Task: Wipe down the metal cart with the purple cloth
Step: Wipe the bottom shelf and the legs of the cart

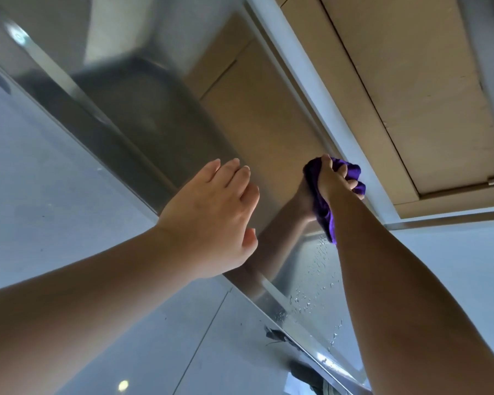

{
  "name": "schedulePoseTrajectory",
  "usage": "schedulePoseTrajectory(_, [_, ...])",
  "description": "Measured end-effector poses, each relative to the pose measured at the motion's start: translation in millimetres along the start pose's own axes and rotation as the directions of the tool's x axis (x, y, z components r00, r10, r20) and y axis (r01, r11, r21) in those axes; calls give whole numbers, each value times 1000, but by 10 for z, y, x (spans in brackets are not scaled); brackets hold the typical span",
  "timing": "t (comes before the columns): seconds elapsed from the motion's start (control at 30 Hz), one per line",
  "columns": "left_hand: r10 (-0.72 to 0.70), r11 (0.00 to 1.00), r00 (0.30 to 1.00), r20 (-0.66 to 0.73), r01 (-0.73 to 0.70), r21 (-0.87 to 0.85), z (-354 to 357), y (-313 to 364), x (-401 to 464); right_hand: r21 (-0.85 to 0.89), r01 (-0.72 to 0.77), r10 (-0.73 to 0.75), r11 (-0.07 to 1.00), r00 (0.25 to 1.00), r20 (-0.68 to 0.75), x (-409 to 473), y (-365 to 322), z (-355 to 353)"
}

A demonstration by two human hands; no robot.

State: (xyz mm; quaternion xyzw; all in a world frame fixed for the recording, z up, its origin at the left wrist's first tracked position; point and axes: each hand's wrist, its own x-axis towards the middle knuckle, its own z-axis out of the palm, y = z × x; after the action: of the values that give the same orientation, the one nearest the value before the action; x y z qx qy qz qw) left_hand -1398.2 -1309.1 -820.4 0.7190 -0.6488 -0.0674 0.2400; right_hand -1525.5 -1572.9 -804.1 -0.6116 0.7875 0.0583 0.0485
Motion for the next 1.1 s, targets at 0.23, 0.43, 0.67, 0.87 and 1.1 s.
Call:
schedulePoseTrajectory(0.23, [16, 999, 1000, 20, -17, 30, -41, -5, 18, 87, -181, 180, 980, 984, 15, -95, -72, 23])
schedulePoseTrajectory(0.43, [22, 995, 994, 111, -32, 93, -131, 0, 24, 37, -211, 211, 977, 978, 2, -429, -36, 49])
schedulePoseTrajectory(0.67, [44, 988, 986, 162, -67, 136, -189, 7, 11, 16, -127, 126, 992, 991, 34, -993, 148, 114])
schedulePoseTrajectory(0.87, [322, 946, 946, 45, -324, 31, -104, -57, -47, -1, 27, -27, 1000, 999, 43, -1554, 370, 171])
schedulePoseTrajectory(1.1, [366, 929, 924, 106, -370, 14, -88, -63, -30, -49, 224, -224, 973, 975, -6, -2107, 635, 241])
